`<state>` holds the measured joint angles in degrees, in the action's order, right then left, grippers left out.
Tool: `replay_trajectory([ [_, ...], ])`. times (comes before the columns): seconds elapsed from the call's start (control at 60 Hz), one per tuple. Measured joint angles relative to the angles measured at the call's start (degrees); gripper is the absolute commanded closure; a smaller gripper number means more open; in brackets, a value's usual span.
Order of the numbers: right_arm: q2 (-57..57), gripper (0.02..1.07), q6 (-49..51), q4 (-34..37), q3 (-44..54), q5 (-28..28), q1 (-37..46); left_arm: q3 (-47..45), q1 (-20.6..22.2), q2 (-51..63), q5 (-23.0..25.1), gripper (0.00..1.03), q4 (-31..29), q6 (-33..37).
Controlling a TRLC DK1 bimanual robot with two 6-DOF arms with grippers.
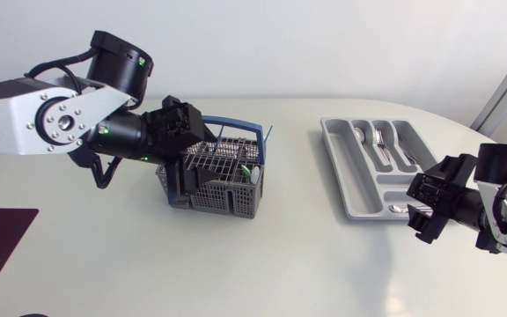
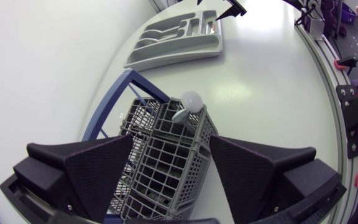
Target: Unload the cutlery basket into the drawer organizer.
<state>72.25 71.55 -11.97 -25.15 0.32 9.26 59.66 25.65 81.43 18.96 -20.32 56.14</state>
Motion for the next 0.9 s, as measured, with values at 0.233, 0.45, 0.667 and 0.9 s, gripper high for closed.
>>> replay_trajectory([
  [0.233,-7.58,0.06,-7.89,11.32,-0.48,-3.72,-8.61,0.42,-0.76,0.0,1.6,0.13,-6.69,9.33],
  [0.45,-11.43,0.06,-14.67,15.65,-2.1,-4.92,-16.61,3.23,-0.7,0.42,3.02,0.15,-9.22,17.86],
  [0.667,-11.56,0.07,-19.43,16.65,-2.93,-4.87,-22.56,4.07,2.01,2.84,2.71,0.19,-9.64,25.29],
  [0.9,-11.54,0.07,-23.17,16.7,-3.76,-3.96,-27.1,8.63,4.13,8.83,0.2,0.31,-10.58,29.7],
])
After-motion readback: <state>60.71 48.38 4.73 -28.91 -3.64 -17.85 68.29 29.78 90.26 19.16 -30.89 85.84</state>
